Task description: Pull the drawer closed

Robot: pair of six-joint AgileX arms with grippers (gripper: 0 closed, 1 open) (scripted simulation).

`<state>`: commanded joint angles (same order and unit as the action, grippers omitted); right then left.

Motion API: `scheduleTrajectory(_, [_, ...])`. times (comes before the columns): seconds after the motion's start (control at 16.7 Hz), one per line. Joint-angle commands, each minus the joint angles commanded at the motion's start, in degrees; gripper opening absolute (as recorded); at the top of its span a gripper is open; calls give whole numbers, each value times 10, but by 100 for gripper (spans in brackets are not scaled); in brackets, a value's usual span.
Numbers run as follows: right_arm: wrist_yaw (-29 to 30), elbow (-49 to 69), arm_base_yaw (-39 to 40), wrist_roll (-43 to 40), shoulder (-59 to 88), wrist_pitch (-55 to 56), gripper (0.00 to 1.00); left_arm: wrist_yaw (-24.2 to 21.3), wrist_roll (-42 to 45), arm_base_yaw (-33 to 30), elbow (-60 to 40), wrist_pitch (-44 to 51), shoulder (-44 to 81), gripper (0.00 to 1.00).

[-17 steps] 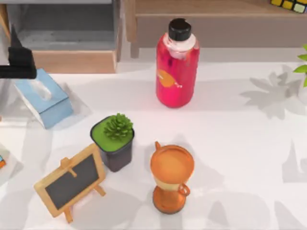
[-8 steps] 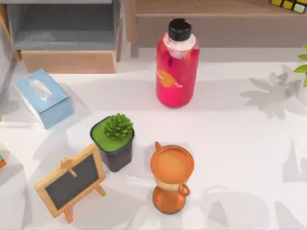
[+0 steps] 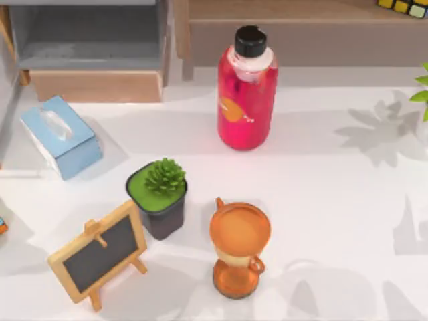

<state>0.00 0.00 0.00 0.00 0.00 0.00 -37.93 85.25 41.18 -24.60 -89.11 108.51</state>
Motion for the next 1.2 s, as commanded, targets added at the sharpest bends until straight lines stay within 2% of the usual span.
scheduleTrajectory(0.12, [0, 0, 0, 0, 0, 0, 100, -40, 42, 3, -3, 3, 39, 100])
scheduleTrajectory(0.24, [0, 0, 0, 0, 0, 0, 100, -57, 59, 0, -5, 8, 56, 100])
scheduleTrajectory(0.54, [0, 0, 0, 0, 0, 0, 100, -55, 58, -1, -4, 10, 55, 100])
scheduleTrajectory(0.84, [0, 0, 0, 0, 0, 0, 100, -25, 58, -32, -47, 33, 73, 100])
scheduleTrajectory(1.08, [0, 0, 0, 0, 0, 0, 100, -23, 58, -34, -49, 35, 74, 100])
scheduleTrajectory(1.2, [0, 0, 0, 0, 0, 0, 100, -23, 58, -34, -49, 35, 74, 85])
